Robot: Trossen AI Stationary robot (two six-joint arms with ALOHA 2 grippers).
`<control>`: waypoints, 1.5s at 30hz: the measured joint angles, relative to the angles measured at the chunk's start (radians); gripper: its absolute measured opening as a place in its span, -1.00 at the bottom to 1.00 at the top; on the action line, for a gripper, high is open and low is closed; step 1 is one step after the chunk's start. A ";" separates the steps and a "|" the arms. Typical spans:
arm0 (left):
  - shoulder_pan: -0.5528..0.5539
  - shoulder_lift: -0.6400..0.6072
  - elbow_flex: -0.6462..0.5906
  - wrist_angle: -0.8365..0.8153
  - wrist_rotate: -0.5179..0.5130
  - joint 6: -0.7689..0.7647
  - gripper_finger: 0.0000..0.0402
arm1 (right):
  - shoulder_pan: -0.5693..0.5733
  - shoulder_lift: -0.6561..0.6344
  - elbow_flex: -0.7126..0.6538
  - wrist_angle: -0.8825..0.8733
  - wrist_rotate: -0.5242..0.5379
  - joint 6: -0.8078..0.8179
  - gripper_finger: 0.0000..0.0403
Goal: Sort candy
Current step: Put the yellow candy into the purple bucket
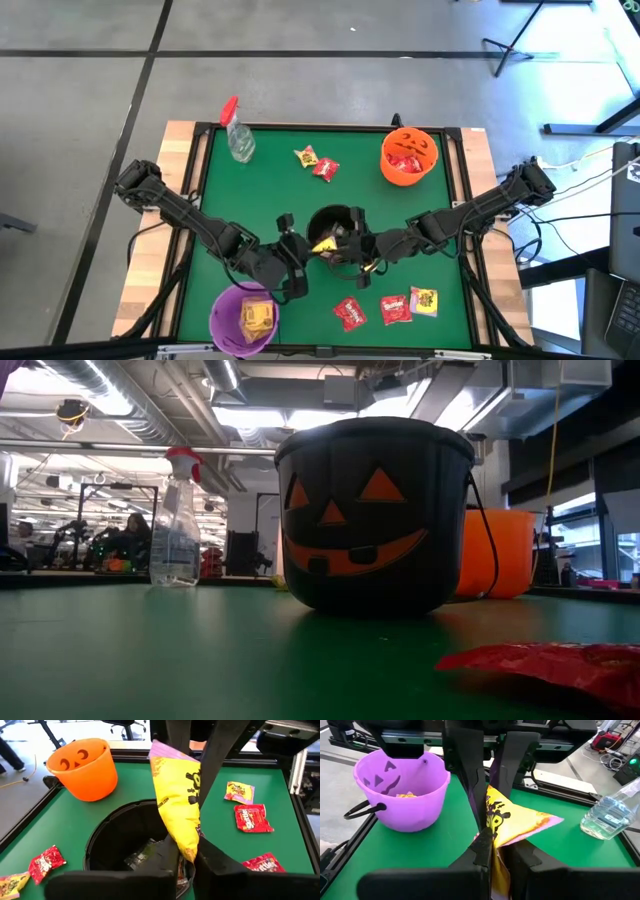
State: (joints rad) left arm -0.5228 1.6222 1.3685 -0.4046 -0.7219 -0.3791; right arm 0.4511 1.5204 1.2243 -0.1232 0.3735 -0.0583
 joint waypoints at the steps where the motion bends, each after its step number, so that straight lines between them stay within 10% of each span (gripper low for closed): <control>1: -0.001 0.000 0.000 0.000 0.004 0.007 -0.95 | 0.000 0.000 0.000 0.000 -0.001 0.000 -0.84; 20: -0.099 -0.106 0.002 -0.180 0.086 -0.063 -1.00 | 0.010 -0.026 0.000 -0.017 -0.002 -0.020 0.21; 32: -0.362 -0.157 0.001 -0.606 0.387 -0.702 -1.00 | 0.027 -0.042 0.000 -0.070 0.033 -0.011 0.19; 45: -0.404 -0.016 0.001 -0.717 0.547 -0.903 -1.00 | 0.026 -0.042 0.000 -0.065 0.037 -0.009 0.18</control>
State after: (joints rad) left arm -0.9266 1.6058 1.3697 -1.1217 -0.1745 -1.2817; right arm 0.4774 1.4780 1.2247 -0.1879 0.4103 -0.0677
